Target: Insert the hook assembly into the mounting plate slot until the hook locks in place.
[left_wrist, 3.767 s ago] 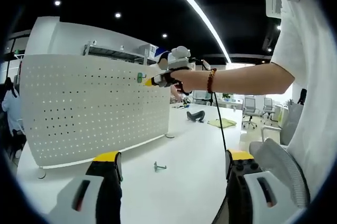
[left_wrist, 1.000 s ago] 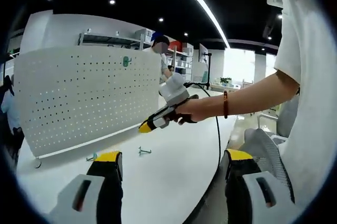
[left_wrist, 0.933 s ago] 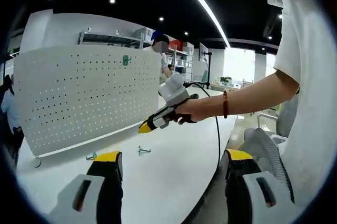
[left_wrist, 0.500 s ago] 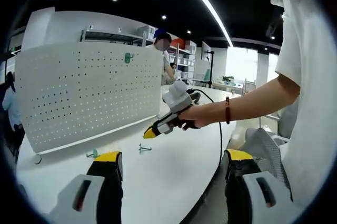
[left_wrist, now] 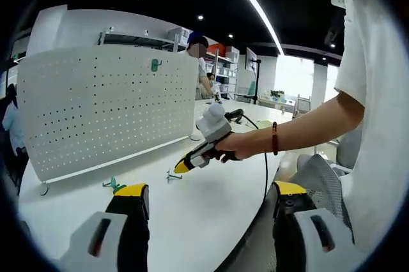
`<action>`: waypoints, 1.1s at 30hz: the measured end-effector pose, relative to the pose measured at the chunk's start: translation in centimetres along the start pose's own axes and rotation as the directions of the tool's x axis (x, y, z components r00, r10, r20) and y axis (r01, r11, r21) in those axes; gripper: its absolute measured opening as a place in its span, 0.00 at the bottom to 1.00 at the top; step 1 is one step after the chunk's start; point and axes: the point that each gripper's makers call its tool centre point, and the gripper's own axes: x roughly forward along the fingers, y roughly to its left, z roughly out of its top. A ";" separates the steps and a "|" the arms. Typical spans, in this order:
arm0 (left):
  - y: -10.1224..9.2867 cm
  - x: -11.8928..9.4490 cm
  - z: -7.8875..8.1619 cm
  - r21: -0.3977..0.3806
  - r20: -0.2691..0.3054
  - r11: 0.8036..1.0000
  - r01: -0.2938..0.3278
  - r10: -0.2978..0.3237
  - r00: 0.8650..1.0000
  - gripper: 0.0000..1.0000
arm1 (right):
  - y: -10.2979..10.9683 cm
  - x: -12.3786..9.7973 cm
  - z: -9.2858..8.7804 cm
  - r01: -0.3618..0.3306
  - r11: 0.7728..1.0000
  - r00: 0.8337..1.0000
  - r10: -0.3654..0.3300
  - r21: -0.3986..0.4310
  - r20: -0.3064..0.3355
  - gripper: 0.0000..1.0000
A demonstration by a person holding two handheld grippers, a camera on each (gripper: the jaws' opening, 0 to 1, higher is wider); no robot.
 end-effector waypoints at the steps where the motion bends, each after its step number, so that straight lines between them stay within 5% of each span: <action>1: 0.0 0.0 0.0 0.001 -0.002 1.000 0.000 0.000 1.000 0.80 | 0.0 0.1 -0.2 -0.002 1.000 1.000 0.002 0.003 -0.008 0.11; 33: 0.2 0.5 -1.0 -0.029 -0.039 0.999 -0.017 0.016 0.999 0.79 | -0.1 2.2 -1.5 0.012 0.996 0.999 -0.016 -0.087 -0.049 0.02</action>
